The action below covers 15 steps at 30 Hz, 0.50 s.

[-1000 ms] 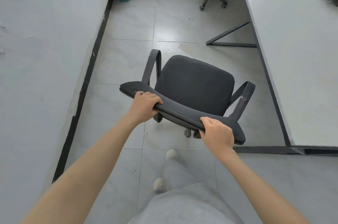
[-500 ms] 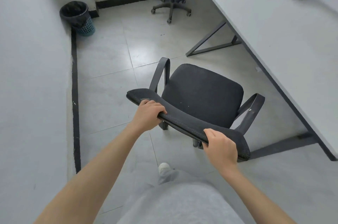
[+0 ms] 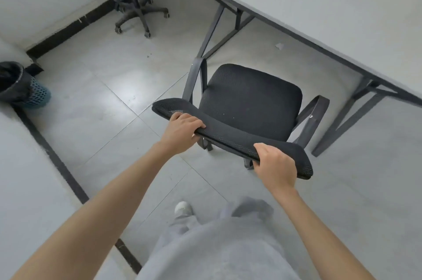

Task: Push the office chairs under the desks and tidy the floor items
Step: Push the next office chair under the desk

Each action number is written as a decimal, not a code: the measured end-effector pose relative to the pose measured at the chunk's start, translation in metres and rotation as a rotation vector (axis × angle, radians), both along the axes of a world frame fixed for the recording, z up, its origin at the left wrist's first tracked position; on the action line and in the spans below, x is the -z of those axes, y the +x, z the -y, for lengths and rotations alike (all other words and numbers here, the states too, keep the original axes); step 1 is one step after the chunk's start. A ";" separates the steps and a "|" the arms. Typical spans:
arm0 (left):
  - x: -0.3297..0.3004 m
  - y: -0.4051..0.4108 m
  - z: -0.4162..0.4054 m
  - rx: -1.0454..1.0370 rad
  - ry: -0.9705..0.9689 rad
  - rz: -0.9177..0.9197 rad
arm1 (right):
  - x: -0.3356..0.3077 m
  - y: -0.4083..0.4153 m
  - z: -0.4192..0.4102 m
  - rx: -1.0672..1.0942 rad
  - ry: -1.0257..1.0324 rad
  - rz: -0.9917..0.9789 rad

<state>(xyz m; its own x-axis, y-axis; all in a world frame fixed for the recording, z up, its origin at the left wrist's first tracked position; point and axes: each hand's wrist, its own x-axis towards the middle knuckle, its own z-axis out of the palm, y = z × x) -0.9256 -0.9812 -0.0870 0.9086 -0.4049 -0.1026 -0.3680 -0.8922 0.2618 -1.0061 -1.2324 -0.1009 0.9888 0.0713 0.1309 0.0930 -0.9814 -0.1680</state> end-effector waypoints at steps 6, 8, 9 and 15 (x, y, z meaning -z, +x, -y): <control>-0.004 0.053 -0.049 0.205 0.074 -0.020 | -0.001 0.021 -0.061 0.189 -0.039 -0.052; 0.000 0.069 -0.061 0.225 0.039 0.019 | -0.002 0.029 -0.076 0.224 -0.046 -0.056; 0.002 0.077 -0.067 0.239 0.019 0.049 | -0.002 0.033 -0.082 0.227 -0.046 -0.047; 0.006 0.152 -0.100 0.318 -0.041 0.126 | -0.005 0.077 -0.137 0.294 -0.052 0.009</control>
<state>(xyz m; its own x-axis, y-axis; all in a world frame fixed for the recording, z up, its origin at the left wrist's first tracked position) -0.7731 -0.8809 -0.0932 0.7405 -0.6716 0.0249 -0.6581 -0.7170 0.2297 -0.9287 -1.0956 -0.0959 0.9669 -0.2110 0.1434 -0.1951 -0.9737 -0.1174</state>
